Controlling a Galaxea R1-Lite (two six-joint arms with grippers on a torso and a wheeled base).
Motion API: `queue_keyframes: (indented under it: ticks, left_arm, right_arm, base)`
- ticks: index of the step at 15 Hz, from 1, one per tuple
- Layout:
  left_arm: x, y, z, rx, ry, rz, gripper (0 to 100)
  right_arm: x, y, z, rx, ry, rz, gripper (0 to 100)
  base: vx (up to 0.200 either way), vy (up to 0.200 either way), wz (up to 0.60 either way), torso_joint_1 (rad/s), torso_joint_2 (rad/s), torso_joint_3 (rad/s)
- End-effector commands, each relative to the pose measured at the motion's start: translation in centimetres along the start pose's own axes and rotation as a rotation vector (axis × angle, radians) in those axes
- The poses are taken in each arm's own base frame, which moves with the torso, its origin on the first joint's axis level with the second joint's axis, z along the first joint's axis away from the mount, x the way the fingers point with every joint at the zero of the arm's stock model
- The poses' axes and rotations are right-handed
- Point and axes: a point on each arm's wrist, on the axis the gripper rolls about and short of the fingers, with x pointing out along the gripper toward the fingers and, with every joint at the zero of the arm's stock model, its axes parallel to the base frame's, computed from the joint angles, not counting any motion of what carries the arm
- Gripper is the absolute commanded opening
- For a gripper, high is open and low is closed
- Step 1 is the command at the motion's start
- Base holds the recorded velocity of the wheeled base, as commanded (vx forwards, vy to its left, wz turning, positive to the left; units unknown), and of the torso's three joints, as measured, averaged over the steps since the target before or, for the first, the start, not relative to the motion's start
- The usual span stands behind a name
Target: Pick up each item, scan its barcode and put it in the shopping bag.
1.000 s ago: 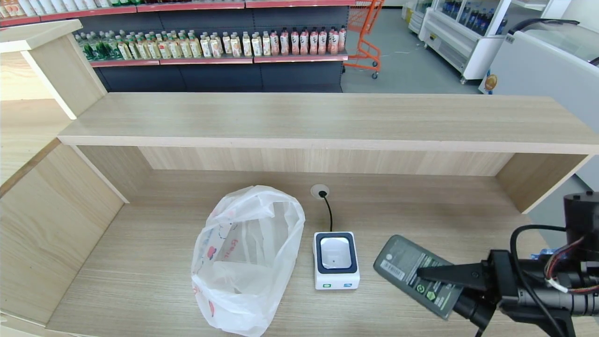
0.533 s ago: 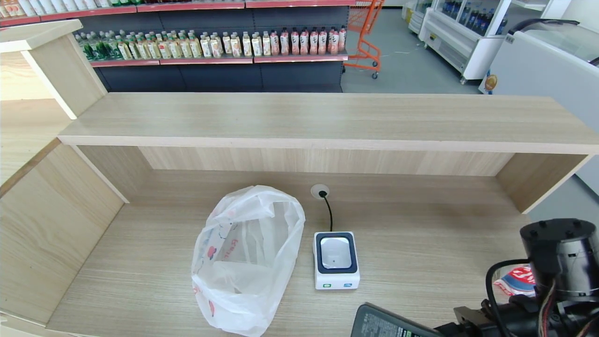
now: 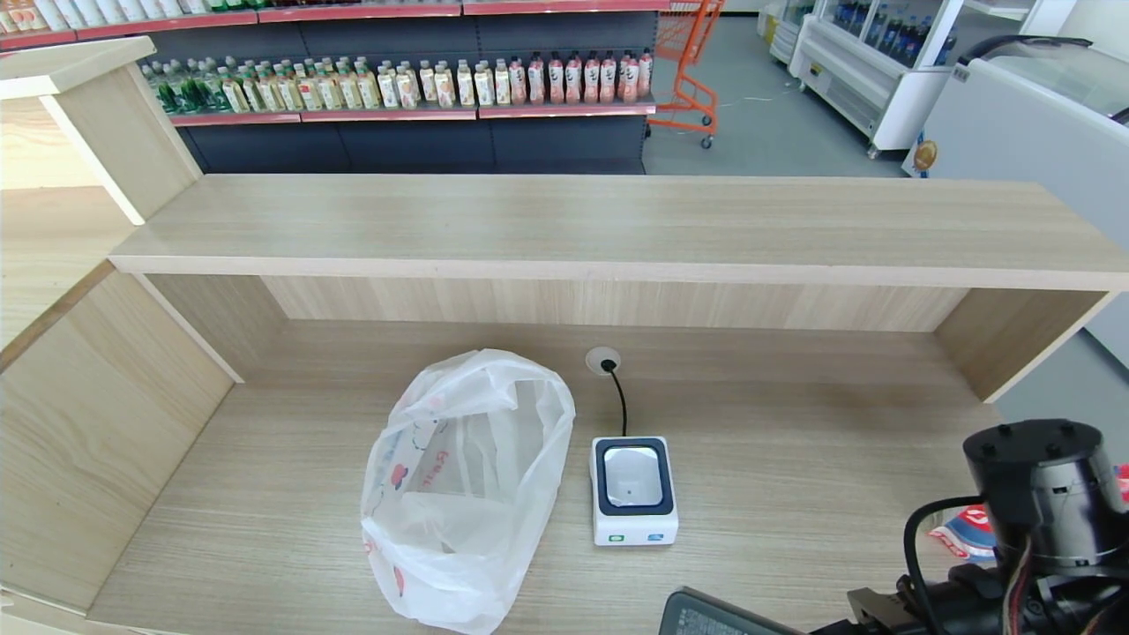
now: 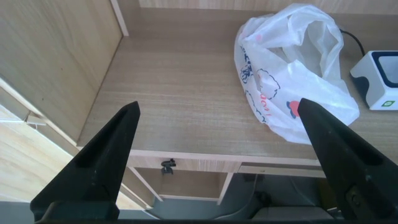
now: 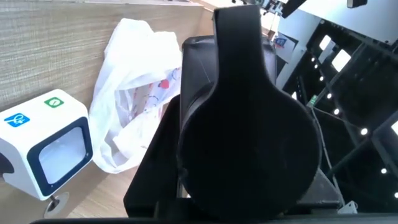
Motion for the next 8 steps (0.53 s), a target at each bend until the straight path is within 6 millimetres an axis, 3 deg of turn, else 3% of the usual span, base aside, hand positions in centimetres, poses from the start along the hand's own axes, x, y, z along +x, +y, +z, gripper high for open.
queue_keyframes:
  ticks: [1, 6, 8]
  left_arm:
    - [0.00, 0.00, 0.00, 0.000, 0.000, 0.000, 100]
    - [0.00, 0.00, 0.00, 0.000, 0.000, 0.000, 100]
    - [0.00, 0.00, 0.00, 0.000, 0.000, 0.000, 100]
  right_arm:
    - [0.06, 0.10, -0.02, 0.004, -0.001, 0.001, 0]
    - [-0.09, 0.06, -0.01, 0.002, 0.005, 0.003, 0]
    - [-0.15, -0.19, -0.43, 0.106, 0.021, -0.005, 0]
  base:
    - [0.000, 0.000, 0.00, 0.000, 0.00, 0.000]
    - [0.000, 0.000, 0.00, 0.000, 0.00, 0.000]
    - [0.000, 0.000, 0.00, 0.000, 0.00, 0.000]
